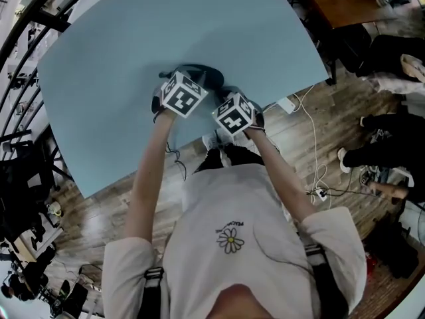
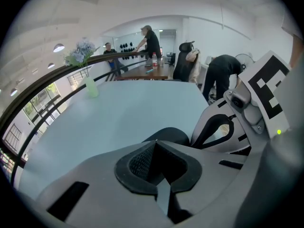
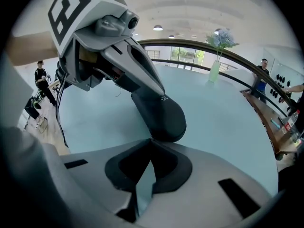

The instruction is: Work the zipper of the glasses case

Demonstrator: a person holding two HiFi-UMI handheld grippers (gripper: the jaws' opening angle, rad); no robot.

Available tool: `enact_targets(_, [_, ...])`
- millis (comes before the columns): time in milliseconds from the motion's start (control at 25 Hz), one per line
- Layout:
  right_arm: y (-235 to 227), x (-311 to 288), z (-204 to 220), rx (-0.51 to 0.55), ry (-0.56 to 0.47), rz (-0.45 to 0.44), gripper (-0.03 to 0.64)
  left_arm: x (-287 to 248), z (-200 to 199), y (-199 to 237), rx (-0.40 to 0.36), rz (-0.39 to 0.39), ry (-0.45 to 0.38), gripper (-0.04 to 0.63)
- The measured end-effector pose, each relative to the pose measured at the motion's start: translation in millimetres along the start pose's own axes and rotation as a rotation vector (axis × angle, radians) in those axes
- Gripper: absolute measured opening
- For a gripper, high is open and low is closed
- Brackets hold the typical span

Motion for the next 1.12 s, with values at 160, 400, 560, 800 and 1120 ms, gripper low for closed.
enact_targets(160, [-3, -1, 2, -0.013, -0.022, -0.018, 0.008, 1, 1, 1, 0.017, -0.013, -0.020, 0.015])
enact_targets(400, [-22, 18, 4, -0.003, -0.044, -0.001, 0.011, 3, 2, 0, 0.038, -0.034, -0.034, 0.015])
enact_targets(560, [-53, 51, -19, 0.000, -0.134, 0.080, 0.015, 24, -3, 6, 0.026, -0.080, -0.039, 0.015])
enact_targets(800, [-98, 136, -104, 0.072, -0.453, 0.249, 0.014, 128, -68, 40, 0.168, -0.315, -0.404, 0.015])
enact_targets(1120, [-87, 248, -187, 0.028, -0.961, 0.329, 0.009, 313, -91, 21, 0.291, -0.688, -1.054, 0.015])
Point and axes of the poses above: the fingertips, and each gripper's own axes: x backward along the fingers, y to its left, z out of its underside, the point moved 5 cm from there along x, backward along the fingers
